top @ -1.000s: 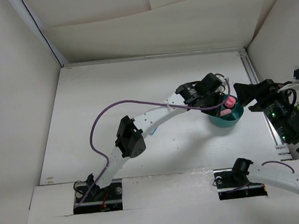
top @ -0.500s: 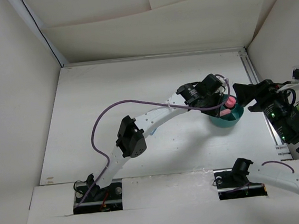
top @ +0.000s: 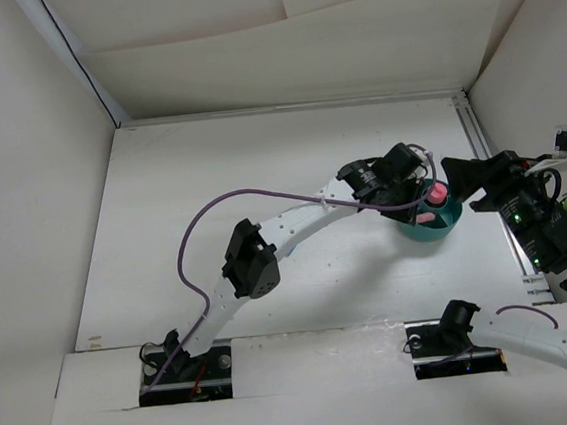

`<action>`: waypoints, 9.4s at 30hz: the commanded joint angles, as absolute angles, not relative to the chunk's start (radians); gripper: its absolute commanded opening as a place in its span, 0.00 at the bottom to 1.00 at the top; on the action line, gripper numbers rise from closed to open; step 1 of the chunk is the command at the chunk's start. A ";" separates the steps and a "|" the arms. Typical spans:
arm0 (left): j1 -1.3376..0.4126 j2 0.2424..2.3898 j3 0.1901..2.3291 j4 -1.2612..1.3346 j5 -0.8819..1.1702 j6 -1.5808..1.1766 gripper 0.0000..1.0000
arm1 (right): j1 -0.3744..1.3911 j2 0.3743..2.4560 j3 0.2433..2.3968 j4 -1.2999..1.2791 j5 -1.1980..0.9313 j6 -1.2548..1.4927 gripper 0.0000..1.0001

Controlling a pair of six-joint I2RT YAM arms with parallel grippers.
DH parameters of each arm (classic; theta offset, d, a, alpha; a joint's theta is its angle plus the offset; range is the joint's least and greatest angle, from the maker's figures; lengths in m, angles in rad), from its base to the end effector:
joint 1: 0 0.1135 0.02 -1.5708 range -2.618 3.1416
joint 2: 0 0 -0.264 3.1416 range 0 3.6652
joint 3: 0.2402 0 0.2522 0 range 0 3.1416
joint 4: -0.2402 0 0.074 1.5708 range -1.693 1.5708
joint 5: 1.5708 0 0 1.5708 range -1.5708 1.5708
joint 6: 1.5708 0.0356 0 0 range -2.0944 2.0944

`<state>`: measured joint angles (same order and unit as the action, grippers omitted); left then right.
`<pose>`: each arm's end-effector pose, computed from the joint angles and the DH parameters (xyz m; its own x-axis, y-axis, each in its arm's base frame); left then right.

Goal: Sort the stationery into containers
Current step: Place the stationery in the storage box, then pick up the stationery from the center of the board, then place the stationery in the storage box.

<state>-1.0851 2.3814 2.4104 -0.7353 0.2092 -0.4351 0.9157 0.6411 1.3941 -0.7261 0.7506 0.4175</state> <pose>0.2443 -0.4785 0.2919 -0.6705 0.3869 -0.6331 0.7237 0.5293 -0.4429 0.0474 0.0218 0.4854 -0.0517 0.4194 -0.9063 -0.1570 0.8928 0.4221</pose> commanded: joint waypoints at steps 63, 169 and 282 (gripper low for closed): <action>-0.907 1.646 0.905 -0.162 -0.305 -0.673 0.47 | 0.910 0.627 1.230 -0.589 0.646 0.383 0.66; -1.045 2.209 2.230 -0.719 0.298 -0.377 0.12 | 0.910 0.610 1.304 -0.773 0.868 0.482 0.66; -1.163 1.286 1.045 0.370 0.017 -0.479 0.82 | 0.910 0.614 1.095 -0.765 0.837 0.709 0.12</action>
